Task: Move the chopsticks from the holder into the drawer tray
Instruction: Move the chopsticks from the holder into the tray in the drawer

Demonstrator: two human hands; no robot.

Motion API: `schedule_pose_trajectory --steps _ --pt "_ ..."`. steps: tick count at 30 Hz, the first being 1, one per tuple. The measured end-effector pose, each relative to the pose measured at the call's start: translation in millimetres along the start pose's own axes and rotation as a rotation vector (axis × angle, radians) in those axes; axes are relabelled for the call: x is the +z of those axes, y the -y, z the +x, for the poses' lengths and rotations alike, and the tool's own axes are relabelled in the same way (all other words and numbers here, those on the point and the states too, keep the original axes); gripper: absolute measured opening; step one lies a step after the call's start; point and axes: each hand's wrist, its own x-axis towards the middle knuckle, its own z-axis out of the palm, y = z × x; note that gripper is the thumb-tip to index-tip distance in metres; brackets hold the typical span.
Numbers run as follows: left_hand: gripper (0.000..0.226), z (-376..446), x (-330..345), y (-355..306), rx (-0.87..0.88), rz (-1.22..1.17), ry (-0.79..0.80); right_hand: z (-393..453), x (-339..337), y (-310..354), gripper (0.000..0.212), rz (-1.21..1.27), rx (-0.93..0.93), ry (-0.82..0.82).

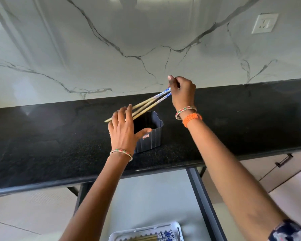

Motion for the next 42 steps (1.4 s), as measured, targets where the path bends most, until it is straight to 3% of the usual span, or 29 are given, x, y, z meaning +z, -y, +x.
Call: schedule_pose_trajectory --steps 3,6,9,13,15,18,20,23,25,31,34,36,39,42 --pt "0.083 -14.7 -13.8 -27.2 0.010 0.096 -0.104 -42.1 -15.3 13.1 0.040 0.117 0.036 -0.129" --pt "0.043 -34.0 -20.4 -28.5 -0.034 0.122 -0.063 -85.2 -25.6 11.2 0.039 0.188 0.131 -0.139" --pt "0.023 -66.2 -9.7 -14.5 0.023 0.154 0.018 -127.1 -36.3 -3.0 0.041 0.154 0.181 -0.066" --pt "0.026 -122.2 17.2 4.8 0.074 0.200 0.193 -188.9 -52.2 -26.7 0.041 0.070 0.280 0.127" --pt "0.032 -148.1 28.9 15.4 0.112 0.238 0.290 -218.8 -59.5 -36.2 0.037 -0.057 0.333 0.257" --pt "0.041 -182.4 47.6 27.5 0.228 0.278 0.469 -254.0 -64.0 -45.8 0.036 -0.550 0.400 0.561" --pt "0.045 -202.9 59.4 30.6 0.299 0.286 0.589 -276.1 -61.1 -44.0 0.041 -0.809 0.332 0.809" --pt "0.044 -217.9 73.3 35.2 0.343 0.250 0.680 -301.7 -52.0 -34.3 0.040 -0.719 0.158 1.184" --pt "0.043 -222.8 80.1 41.0 0.335 0.171 0.755 -313.6 -47.3 -33.2 0.036 -0.582 0.232 1.391" --pt "0.055 -247.3 93.9 70.3 0.188 0.060 0.857 -357.5 -61.5 -64.7 0.055 -0.570 0.292 1.310" --pt "0.044 -266.1 95.6 107.5 0.018 0.015 0.877 -366.0 -70.5 -83.8 0.063 -0.629 0.273 1.319" --pt "0.033 -280.0 94.8 131.4 -0.115 -0.065 0.832 -370.7 -71.1 -92.9 0.054 -0.640 0.234 1.365" --pt "0.016 -291.2 92.7 142.8 -0.231 -0.185 0.695 -380.3 -64.9 -95.6 0.021 -0.597 0.208 1.440" --pt "0.020 -295.4 92.2 136.0 -0.314 -0.211 0.622 -389.2 -55.2 -90.7 0.053 -0.551 0.277 1.505"
